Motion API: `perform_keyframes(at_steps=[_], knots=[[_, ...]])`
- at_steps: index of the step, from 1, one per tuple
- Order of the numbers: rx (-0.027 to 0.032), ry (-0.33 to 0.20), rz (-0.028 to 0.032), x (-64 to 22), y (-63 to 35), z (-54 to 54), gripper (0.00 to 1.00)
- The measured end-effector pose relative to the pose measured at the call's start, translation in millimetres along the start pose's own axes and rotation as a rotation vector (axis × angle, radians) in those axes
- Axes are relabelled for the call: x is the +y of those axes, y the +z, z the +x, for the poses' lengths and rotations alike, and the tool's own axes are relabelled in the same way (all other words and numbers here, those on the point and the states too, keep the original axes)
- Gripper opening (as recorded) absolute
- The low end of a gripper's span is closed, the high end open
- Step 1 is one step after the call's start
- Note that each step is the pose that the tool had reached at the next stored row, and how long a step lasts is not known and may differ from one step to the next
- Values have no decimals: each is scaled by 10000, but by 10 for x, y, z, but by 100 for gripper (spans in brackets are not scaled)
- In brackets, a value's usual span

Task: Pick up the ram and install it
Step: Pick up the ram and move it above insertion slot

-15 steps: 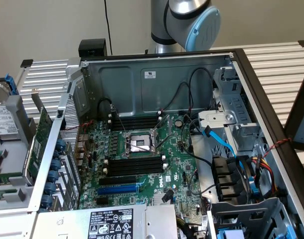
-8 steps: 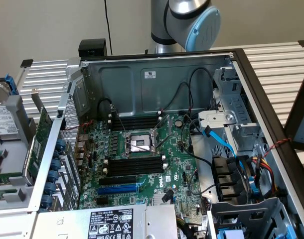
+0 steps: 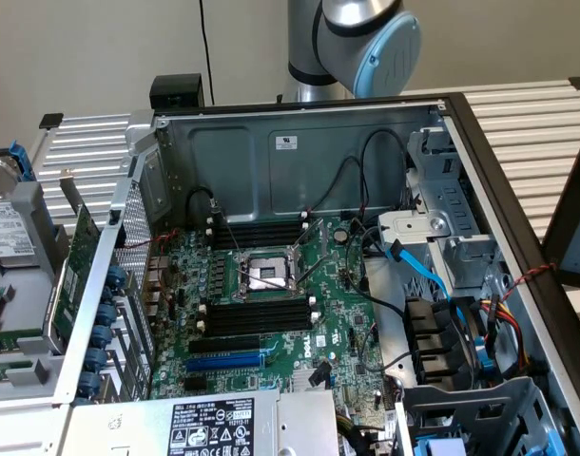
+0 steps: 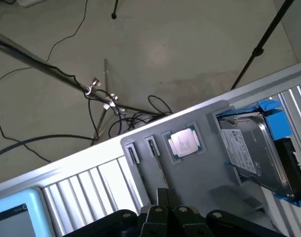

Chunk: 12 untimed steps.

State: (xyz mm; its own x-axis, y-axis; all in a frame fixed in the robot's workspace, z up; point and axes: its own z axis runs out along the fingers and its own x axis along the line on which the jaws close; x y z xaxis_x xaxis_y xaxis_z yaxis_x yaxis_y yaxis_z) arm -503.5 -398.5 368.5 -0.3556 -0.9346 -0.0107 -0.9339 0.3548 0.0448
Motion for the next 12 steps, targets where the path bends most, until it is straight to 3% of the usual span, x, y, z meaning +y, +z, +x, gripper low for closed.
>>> perform_keyframes(at_steps=[9, 10, 12], knots=[[128, -1643, 20, 0, 3, 0, 11], [139, -1805, 36, 0, 4, 0, 11], [142, -2069, 132, 0, 5, 0, 11]])
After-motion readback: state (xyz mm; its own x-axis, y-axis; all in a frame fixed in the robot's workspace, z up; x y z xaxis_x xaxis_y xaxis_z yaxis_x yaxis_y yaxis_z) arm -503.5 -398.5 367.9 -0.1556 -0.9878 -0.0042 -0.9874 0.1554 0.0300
